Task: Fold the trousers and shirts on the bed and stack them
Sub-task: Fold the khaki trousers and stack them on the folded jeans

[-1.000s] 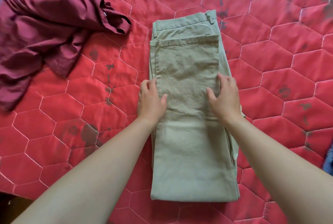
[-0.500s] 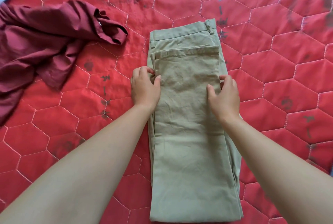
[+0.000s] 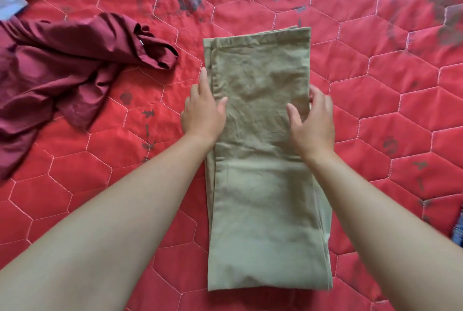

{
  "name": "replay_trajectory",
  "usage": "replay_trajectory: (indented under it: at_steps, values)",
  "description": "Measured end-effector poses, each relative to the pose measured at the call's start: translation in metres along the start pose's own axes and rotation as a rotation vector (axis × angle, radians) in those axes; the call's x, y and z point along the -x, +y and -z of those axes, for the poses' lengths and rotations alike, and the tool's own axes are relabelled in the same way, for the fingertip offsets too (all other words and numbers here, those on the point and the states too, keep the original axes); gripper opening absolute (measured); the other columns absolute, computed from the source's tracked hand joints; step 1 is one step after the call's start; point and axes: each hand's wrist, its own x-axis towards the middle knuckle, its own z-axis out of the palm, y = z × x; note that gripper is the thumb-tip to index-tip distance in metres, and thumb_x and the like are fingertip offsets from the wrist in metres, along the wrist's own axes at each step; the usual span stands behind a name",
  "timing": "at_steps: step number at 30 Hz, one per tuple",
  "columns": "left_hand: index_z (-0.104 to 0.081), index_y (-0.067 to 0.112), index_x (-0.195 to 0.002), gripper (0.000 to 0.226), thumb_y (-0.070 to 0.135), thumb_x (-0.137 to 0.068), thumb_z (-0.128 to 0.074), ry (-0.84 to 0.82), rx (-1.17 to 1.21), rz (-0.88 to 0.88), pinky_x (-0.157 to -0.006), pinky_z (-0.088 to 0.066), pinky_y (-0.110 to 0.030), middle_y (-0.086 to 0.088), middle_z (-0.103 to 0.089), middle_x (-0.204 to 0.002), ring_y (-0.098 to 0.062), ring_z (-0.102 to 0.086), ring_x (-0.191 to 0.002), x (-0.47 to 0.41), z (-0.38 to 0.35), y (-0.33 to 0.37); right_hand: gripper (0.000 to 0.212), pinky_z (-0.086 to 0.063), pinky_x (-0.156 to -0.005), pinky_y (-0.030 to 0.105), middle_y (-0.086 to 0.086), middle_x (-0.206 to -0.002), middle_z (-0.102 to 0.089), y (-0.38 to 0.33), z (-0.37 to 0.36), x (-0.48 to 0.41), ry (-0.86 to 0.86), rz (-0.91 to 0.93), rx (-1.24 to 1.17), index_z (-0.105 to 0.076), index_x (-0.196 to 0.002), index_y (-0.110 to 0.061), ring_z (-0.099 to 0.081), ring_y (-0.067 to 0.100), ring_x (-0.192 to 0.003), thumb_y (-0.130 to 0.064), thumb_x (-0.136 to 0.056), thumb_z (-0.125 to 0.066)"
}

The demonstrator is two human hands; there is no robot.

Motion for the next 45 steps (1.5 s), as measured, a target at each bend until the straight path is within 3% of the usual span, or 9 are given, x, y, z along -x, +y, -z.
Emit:
replay_trajectory:
  at_steps: [3,9,13,17,25,33,37,40,45]
  values:
    - [-0.011,0.019,-0.148,0.074,0.039,-0.090,-0.053,-0.156,-0.232,0.028,-0.091,-0.040,-0.049,-0.013,-0.035,-0.138,-0.036,-0.043,-0.119,0.018,-0.001,-0.002,0.070,-0.036,-0.095,0.051,0.010,-0.144,-0.028,-0.002,0.004,0.002,-0.093,0.056,0.329,-0.025,-0.145,-0.021,-0.034,0.030,-0.128,-0.041,-0.087,-0.059]
    - [-0.037,0.022,-0.138,0.060,0.044,-0.086,-0.053,-0.289,-0.315,-0.284,-0.097,-0.036,-0.040,-0.004,-0.035,-0.144,-0.023,-0.037,-0.129,0.136,-0.019,-0.040,0.058,-0.029,-0.101,0.047,0.008,-0.147,-0.036,0.042,0.014,0.096,-0.427,0.349,0.492,-0.046,-0.137,-0.020,-0.034,0.028,-0.133,-0.041,-0.084,-0.062]
    - [-0.024,0.030,-0.144,0.067,0.058,-0.085,-0.039,-0.512,-0.425,-0.348,-0.109,-0.020,-0.040,0.002,-0.016,-0.154,-0.014,-0.015,-0.141,0.210,-0.025,-0.078,0.060,-0.031,-0.102,0.048,0.010,-0.146,-0.040,0.083,0.032,0.156,-0.575,0.365,0.596,-0.051,-0.133,-0.015,-0.036,0.032,-0.134,-0.043,-0.082,-0.064]
    - [-0.022,0.029,-0.147,0.066,0.057,-0.089,-0.036,-0.523,-0.375,-0.283,-0.112,-0.018,-0.044,0.001,-0.010,-0.157,-0.015,-0.004,-0.144,0.249,-0.024,-0.096,0.058,-0.038,-0.100,0.048,0.009,-0.142,-0.046,0.102,0.044,0.190,-0.552,0.423,0.596,-0.056,-0.129,-0.016,-0.043,0.031,-0.130,-0.049,-0.084,-0.042]
    - [-0.063,0.021,-0.118,0.039,0.036,-0.087,-0.045,-0.296,-0.233,-0.573,-0.097,-0.042,-0.045,-0.006,-0.057,-0.126,-0.025,-0.056,-0.115,0.279,-0.019,-0.103,0.032,-0.036,-0.091,0.043,0.007,-0.117,-0.060,0.117,0.046,0.244,-0.300,0.529,0.403,-0.063,-0.108,-0.021,-0.048,0.025,-0.108,-0.034,-0.084,-0.048]
    - [-0.044,0.035,-0.136,0.050,0.044,-0.088,-0.054,-0.447,-0.214,-0.536,-0.109,-0.021,-0.049,0.006,-0.034,-0.150,-0.016,-0.029,-0.139,0.279,-0.044,-0.134,0.059,-0.025,-0.098,0.042,0.005,-0.128,-0.058,0.149,0.029,0.264,-0.380,0.517,0.516,-0.059,-0.125,-0.019,-0.055,0.028,-0.116,-0.035,-0.071,-0.078]
    - [-0.045,0.031,-0.137,0.064,0.022,-0.077,-0.065,-0.443,-0.209,-0.553,-0.106,-0.026,-0.044,0.004,-0.034,-0.150,-0.017,-0.030,-0.139,0.279,-0.046,-0.138,0.037,-0.040,-0.088,0.044,0.005,-0.116,-0.065,0.139,0.026,0.262,-0.285,0.498,0.421,-0.066,-0.114,-0.016,-0.061,0.029,-0.104,-0.013,-0.076,-0.069]
    - [-0.058,0.020,-0.126,0.056,0.001,-0.073,-0.059,-0.394,-0.028,-0.490,-0.094,-0.043,-0.042,-0.004,-0.055,-0.132,-0.024,-0.050,-0.123,0.275,-0.036,-0.131,0.025,-0.043,-0.079,0.043,0.005,-0.103,-0.069,0.125,0.033,0.254,-0.287,0.409,0.339,-0.069,-0.105,-0.013,-0.064,0.029,-0.095,-0.007,-0.080,-0.068]
    - [-0.068,0.016,-0.099,0.020,0.010,-0.080,-0.067,-0.329,0.218,-0.305,-0.075,-0.041,-0.025,0.002,-0.068,-0.095,-0.016,-0.061,-0.090,0.270,0.010,-0.105,0.009,-0.043,-0.073,0.043,0.005,-0.086,-0.070,0.094,0.060,0.247,-0.317,0.288,0.275,-0.068,-0.094,-0.013,-0.065,0.030,-0.085,-0.014,-0.086,-0.064]
